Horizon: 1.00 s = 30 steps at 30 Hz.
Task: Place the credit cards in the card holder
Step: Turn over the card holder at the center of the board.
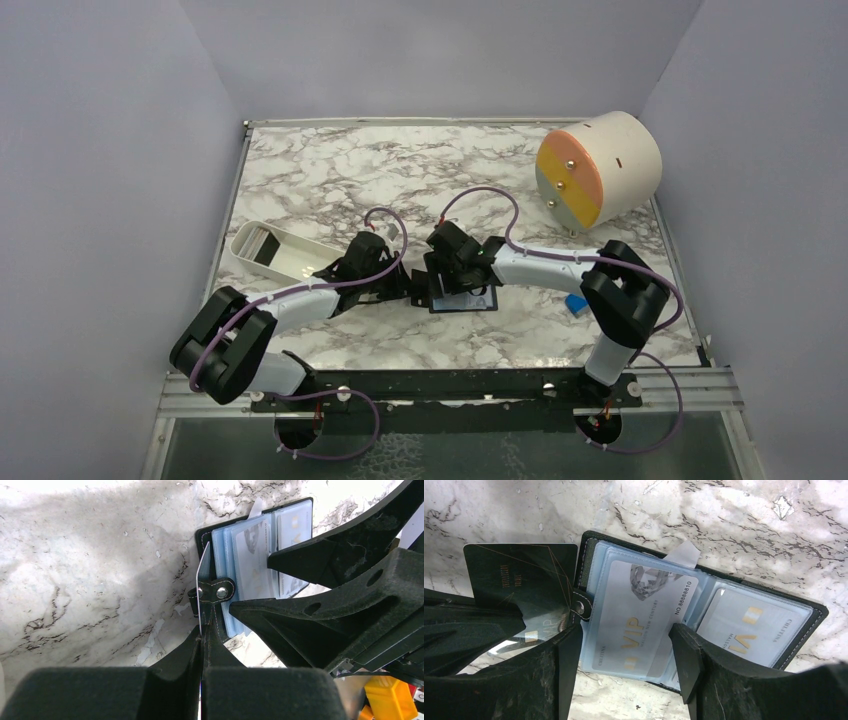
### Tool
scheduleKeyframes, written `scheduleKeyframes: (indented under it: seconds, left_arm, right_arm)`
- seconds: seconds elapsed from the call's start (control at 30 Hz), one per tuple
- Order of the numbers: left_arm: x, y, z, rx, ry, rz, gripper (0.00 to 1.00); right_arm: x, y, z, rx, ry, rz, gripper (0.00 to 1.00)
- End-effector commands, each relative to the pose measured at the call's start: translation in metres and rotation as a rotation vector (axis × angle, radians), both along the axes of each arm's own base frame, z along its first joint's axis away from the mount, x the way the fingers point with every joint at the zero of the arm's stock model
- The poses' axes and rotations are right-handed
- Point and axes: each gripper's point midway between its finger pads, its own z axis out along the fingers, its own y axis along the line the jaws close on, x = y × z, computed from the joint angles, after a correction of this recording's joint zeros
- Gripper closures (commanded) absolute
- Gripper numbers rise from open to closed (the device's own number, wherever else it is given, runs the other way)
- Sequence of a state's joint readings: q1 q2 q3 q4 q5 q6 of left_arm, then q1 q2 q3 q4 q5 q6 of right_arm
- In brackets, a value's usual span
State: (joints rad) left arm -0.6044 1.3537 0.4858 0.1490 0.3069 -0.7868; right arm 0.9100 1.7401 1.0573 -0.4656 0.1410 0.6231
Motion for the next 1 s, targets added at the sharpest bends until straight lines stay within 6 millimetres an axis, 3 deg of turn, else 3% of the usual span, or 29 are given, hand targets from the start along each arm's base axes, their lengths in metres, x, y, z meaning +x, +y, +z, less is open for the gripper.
scheduleKeyframes:
  seconds: [0.0, 0.17, 0.97]
  left_arm:
    - [-0.016, 0.006, -0.012, 0.029, 0.045, -0.025, 1.0]
    - [-0.016, 0.009, -0.016, 0.045, 0.049, -0.02, 1.0]
    - [-0.016, 0.011, -0.018, 0.064, 0.048, -0.018, 1.0]
  right_arm:
    - [0.005, -0.012, -0.006, -0.072, -0.03, -0.03, 0.35]
    - [0.007, -0.014, 0.001, -0.063, -0.051, -0.05, 0.39]
    - [0.012, -0.032, 0.023, -0.095, -0.114, -0.096, 0.39]
